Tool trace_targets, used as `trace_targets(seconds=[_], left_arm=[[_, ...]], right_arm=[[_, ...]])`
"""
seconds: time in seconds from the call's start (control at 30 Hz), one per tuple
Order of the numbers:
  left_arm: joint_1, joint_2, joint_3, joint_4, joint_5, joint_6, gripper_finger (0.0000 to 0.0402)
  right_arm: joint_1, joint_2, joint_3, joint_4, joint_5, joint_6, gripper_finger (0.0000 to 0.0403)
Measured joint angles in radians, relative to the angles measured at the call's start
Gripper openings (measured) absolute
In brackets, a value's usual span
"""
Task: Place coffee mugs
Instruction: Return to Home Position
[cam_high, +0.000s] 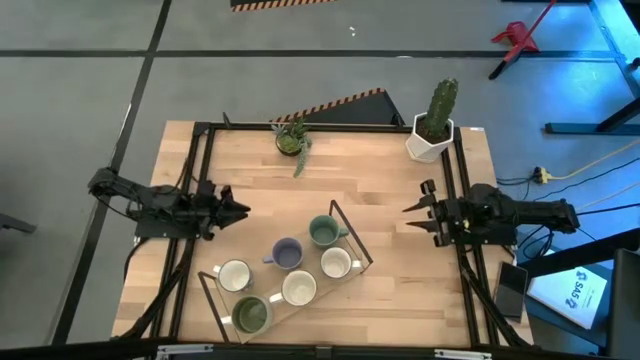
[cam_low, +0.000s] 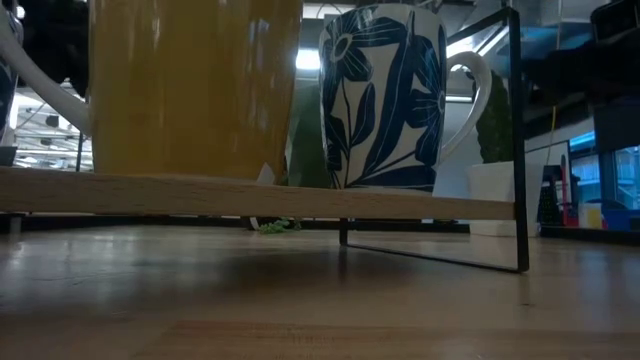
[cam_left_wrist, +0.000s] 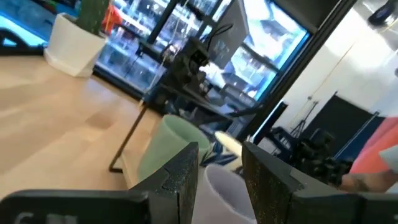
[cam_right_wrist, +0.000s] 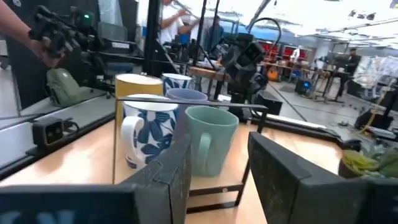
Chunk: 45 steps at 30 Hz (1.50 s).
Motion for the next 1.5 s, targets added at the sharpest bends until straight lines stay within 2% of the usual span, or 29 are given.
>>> trace_targets(seconds=[0.1,0.37,0.73,1.5], left_arm=[[0.000,0.006,0.000,-0.033,0.021,-0.006,0.0117],[0.000,0.000,0.000,-0.036,0.078,0.092,0.0117],[0.000,0.000,0.000,-0.095,0.052,0.091,0.0117],[0.000,0.000,0.000,-0.095,0.046,0.096,0.0117]], right_arm=[[0.000,0.000,0.000,0.000,0.022,-0.001,0.0143],[0.000,0.001,0.000,-0.026,0.056,-0.029,0.0143],[0.000,0.002,0.000,-0.035,0.117,-0.055,0.0143],[0.000,0.002,0.000,-0.033,0.109,-0.055,0.0143]])
